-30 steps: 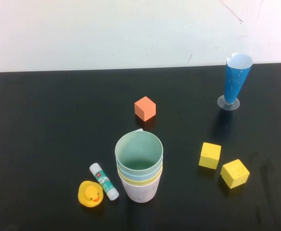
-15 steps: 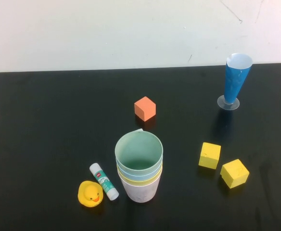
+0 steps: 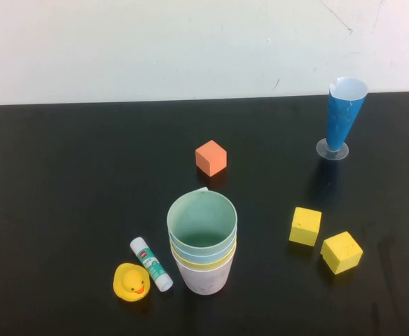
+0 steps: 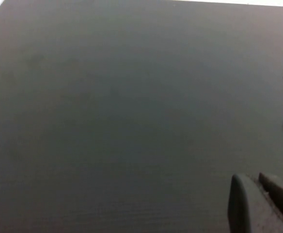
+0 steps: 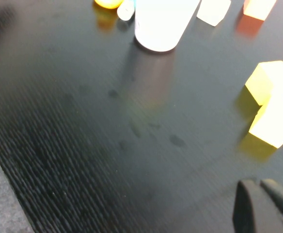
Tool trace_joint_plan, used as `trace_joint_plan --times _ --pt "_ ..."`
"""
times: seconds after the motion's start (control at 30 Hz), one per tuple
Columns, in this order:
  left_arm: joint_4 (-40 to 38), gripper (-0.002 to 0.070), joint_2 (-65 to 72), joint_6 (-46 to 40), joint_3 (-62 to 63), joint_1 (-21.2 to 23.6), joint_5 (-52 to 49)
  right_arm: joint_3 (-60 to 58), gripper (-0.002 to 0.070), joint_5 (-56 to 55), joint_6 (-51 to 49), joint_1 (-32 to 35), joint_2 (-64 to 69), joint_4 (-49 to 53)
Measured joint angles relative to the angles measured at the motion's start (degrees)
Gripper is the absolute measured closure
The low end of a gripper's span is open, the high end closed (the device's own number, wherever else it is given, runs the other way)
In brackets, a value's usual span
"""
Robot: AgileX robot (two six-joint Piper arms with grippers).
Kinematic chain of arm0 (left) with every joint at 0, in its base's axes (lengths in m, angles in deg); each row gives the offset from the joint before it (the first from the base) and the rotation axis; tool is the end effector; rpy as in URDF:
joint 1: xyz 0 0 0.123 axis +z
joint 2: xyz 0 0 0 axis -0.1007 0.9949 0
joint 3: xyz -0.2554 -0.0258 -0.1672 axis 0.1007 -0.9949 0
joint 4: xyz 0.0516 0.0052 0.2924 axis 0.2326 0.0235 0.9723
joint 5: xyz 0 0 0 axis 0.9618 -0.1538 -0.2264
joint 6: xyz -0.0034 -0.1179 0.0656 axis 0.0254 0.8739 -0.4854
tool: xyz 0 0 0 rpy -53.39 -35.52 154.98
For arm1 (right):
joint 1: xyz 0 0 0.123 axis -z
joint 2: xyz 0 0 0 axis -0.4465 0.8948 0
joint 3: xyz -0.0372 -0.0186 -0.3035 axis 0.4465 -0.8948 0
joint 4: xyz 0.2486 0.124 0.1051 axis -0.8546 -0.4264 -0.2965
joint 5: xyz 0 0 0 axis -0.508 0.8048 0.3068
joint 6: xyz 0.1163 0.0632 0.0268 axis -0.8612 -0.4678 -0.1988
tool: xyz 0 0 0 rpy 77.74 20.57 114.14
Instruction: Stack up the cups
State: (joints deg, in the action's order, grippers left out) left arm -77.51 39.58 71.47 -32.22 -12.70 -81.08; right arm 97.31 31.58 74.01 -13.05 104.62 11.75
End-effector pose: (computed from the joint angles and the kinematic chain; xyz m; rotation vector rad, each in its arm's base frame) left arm 0.1201 -0.0160 0.1696 -0.0408 1.8000 -0.2205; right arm 0.0901 0.0874 0.2465 -1.0302 1.7889 0.3126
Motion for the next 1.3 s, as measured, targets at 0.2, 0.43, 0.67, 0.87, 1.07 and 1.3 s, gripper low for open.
trace_joint_plan --times 0.2,0.43,0.67,0.87,1.07,1.3 --pt "0.0 0.0673 0.0 0.0 0.0 0.0 0.0 0.0 0.0678 0.0 0.0 0.0 0.0 0.0" --pt "0.0 0.0673 0.0 0.0 0.0 0.0 0.0 0.0 0.0678 0.0 0.0 0.0 0.0 0.0" --pt "0.0 0.0673 0.0 -0.1 0.0 0.0 0.0 -0.9 0.0678 -2.2 4.3 2.0 -1.8 3.4" --pt "0.0 0.0673 0.0 -0.6 0.0 0.0 0.0 -7.6 0.0678 -16.0 6.0 14.5 -6.0 4.6" --pt "0.0 0.0673 0.0 -0.6 0.0 0.0 0.0 -18.0 0.0678 -30.0 6.0 30.3 -9.4 3.2" --pt "0.0 0.0673 0.0 -0.6 0.0 0.0 -0.1 -21.7 0.0678 -27.6 5.4 41.4 -15.3 -0.7"
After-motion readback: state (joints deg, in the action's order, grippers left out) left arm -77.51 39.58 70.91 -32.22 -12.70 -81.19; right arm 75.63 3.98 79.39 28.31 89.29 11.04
